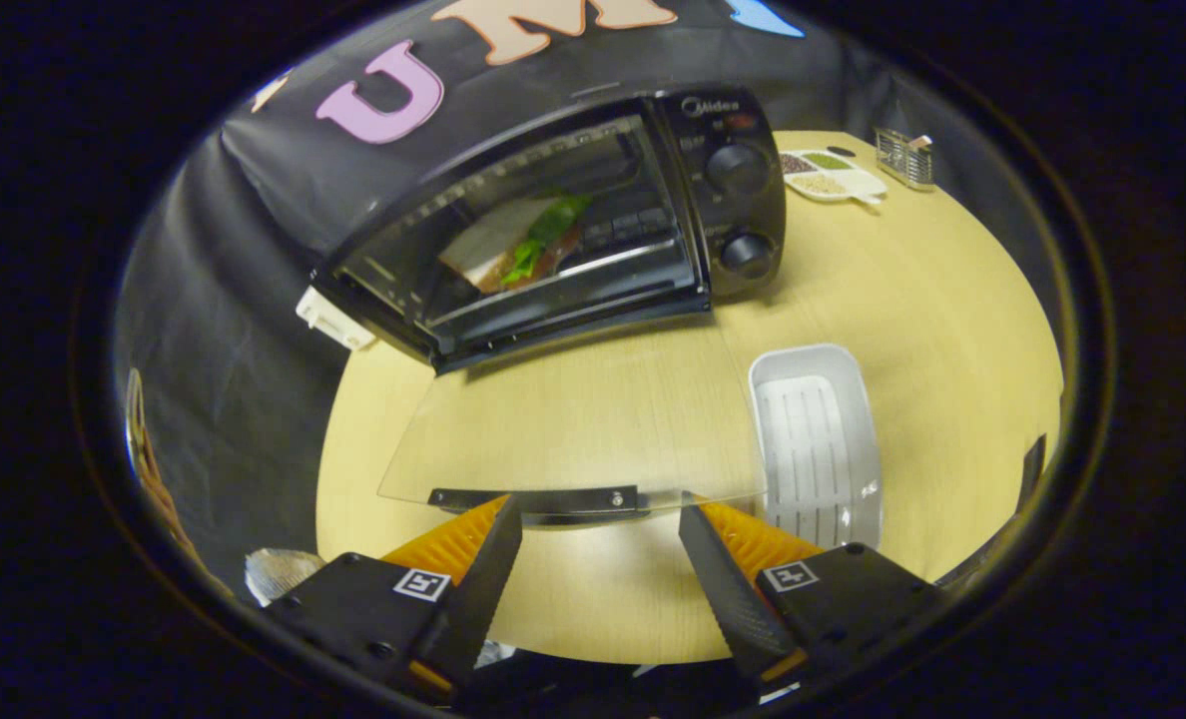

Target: Open the toaster oven, put the food inside, and close the toaster oven door.

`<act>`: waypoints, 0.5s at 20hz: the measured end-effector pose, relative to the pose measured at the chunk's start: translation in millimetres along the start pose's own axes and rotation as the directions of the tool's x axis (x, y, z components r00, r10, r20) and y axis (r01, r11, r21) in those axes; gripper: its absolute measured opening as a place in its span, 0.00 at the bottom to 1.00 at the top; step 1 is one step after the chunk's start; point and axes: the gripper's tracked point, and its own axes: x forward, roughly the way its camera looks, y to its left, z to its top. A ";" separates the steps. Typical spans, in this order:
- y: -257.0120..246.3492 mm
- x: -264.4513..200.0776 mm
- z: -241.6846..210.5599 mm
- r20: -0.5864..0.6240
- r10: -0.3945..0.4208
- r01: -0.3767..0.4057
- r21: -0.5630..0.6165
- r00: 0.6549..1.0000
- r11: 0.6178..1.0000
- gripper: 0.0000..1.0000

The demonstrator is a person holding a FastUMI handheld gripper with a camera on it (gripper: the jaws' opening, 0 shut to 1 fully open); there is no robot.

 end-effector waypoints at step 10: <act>17.6 -16.8 67.7 0.129 0.030 -0.039 0.064 0.991 0.997 0.97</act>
